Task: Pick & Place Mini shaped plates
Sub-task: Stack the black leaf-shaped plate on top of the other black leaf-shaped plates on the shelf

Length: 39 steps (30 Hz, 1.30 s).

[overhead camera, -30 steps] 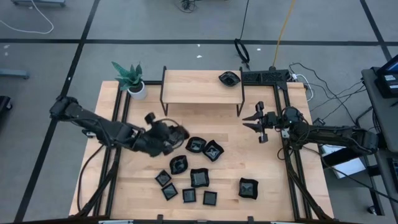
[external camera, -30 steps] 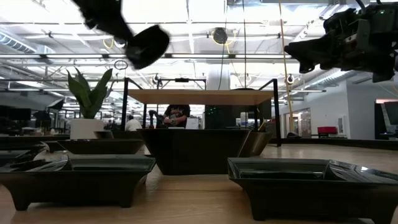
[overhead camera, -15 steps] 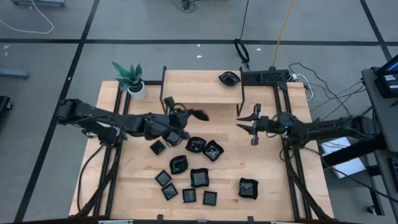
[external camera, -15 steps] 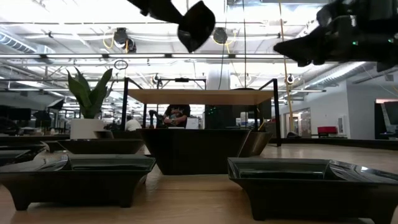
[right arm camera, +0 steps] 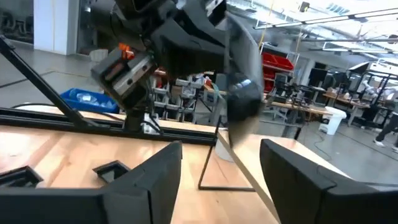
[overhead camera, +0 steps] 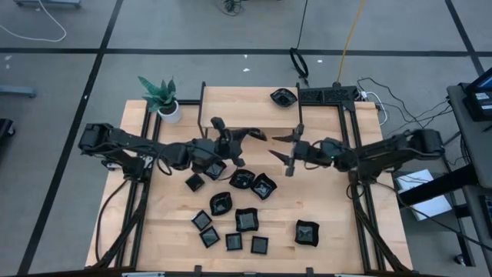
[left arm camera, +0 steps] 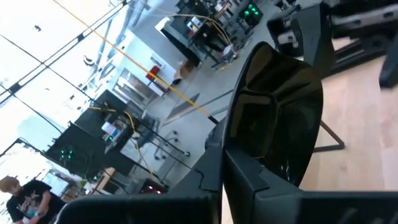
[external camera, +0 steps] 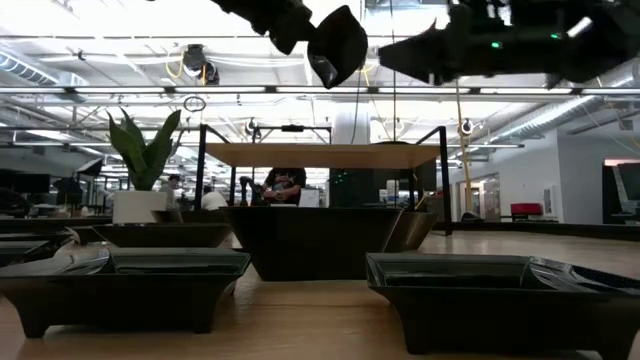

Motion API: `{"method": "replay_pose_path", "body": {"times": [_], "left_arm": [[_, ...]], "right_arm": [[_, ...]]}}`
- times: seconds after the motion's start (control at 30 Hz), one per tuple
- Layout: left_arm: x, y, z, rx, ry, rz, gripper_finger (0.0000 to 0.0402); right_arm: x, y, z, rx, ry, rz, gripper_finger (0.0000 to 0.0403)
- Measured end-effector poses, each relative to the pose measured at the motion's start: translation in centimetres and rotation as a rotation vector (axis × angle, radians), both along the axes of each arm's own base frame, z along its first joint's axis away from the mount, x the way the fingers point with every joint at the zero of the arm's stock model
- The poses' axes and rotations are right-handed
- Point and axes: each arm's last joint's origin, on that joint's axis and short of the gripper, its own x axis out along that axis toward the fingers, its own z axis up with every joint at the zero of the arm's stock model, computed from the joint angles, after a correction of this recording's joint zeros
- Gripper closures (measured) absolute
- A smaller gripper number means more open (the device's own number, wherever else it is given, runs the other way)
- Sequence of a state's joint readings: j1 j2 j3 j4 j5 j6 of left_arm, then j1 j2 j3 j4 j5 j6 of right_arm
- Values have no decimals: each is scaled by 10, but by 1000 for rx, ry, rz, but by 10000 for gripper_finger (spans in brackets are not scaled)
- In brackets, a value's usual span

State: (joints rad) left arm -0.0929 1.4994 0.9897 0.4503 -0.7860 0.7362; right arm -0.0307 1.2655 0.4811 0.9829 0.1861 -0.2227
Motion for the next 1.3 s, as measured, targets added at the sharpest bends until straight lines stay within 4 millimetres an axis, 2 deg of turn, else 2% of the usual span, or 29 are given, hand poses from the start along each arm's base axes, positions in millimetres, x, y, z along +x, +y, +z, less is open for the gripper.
{"method": "replay_pose_path", "body": {"times": [0.13,0.3,0.57,0.8,0.9,1.0,1.2,1.3], "left_arm": [[0,0,-1,4,9,2,396],[0,0,-1,-4,7,6,391],[0,-1,-1,-10,3,-6,391],[0,-3,-1,-9,3,-10,397],[0,-3,-1,-22,-8,-9,388],[0,-3,-1,-30,-15,-9,383],[0,-6,-1,-31,-21,-14,397],[-1,-12,1,-34,-33,-33,386]], "right_arm": [[18,0,4,0,3,3,213],[31,-1,7,-1,3,-2,228],[31,-5,8,-6,2,-110,258],[31,-5,8,-15,6,-110,286],[31,-5,8,-15,6,-110,300],[31,-5,8,-15,7,-112,318],[31,-5,8,-19,7,-124,360],[31,-6,8,-30,7,-131,382]]}}
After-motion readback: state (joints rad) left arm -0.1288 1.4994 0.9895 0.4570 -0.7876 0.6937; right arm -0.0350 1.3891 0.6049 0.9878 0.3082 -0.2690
